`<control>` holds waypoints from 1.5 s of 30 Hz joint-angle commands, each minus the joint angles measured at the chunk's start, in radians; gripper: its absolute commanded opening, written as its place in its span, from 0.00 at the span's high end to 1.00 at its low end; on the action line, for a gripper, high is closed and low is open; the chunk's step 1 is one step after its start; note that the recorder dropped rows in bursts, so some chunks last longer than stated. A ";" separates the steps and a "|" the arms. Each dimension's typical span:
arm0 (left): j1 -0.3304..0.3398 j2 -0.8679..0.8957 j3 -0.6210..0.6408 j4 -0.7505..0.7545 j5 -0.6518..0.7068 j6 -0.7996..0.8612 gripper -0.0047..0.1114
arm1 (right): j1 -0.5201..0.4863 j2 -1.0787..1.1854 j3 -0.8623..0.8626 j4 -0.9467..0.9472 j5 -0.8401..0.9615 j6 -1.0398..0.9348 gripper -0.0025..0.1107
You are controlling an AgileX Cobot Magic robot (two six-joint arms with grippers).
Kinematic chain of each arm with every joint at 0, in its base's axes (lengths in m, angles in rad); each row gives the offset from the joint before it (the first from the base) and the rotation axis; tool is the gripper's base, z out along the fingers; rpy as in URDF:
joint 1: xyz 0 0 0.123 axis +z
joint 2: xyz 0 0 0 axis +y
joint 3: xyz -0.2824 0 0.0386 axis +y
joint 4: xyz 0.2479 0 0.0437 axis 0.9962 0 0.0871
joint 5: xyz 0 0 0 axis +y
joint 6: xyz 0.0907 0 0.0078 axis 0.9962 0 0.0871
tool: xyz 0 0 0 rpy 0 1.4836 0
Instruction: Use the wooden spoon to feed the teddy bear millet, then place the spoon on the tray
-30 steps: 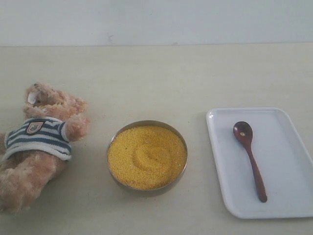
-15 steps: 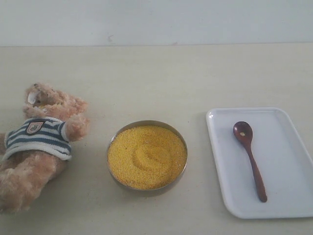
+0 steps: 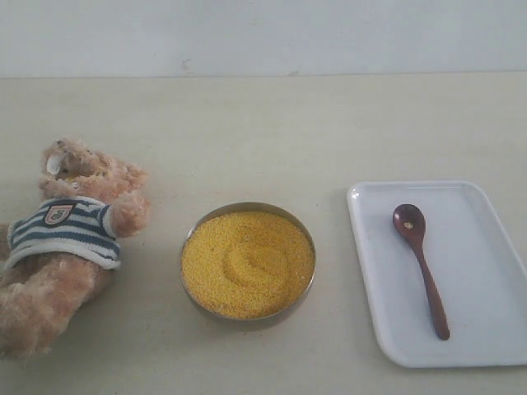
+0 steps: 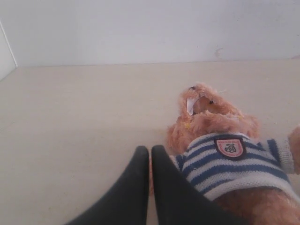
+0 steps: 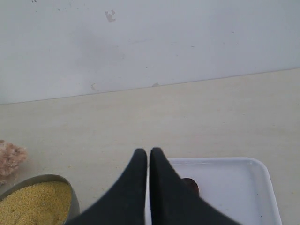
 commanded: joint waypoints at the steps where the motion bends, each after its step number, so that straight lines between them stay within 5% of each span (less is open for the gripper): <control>1: 0.004 -0.002 0.003 0.006 0.002 -0.001 0.93 | -0.003 -0.008 -0.001 -0.005 -0.002 -0.008 0.97; 9: 0.004 -0.002 0.003 0.006 0.002 -0.001 0.93 | -0.006 -0.008 -0.001 -0.065 0.026 -0.092 0.97; 17: 0.004 -0.002 0.003 0.006 0.002 -0.001 0.93 | -0.114 -0.103 0.048 -0.062 0.110 -0.243 0.97; 22: 0.004 -0.002 0.003 0.006 0.002 -0.001 0.93 | -0.121 -0.251 0.127 -0.061 0.128 -0.241 0.97; 24: 0.004 -0.002 0.003 0.006 0.002 -0.001 0.93 | -0.125 -0.251 0.127 -0.099 0.238 -0.244 0.97; 45: 0.004 -0.002 0.003 0.012 0.002 -0.001 0.93 | -0.123 -0.251 0.127 -0.101 0.243 -0.169 0.97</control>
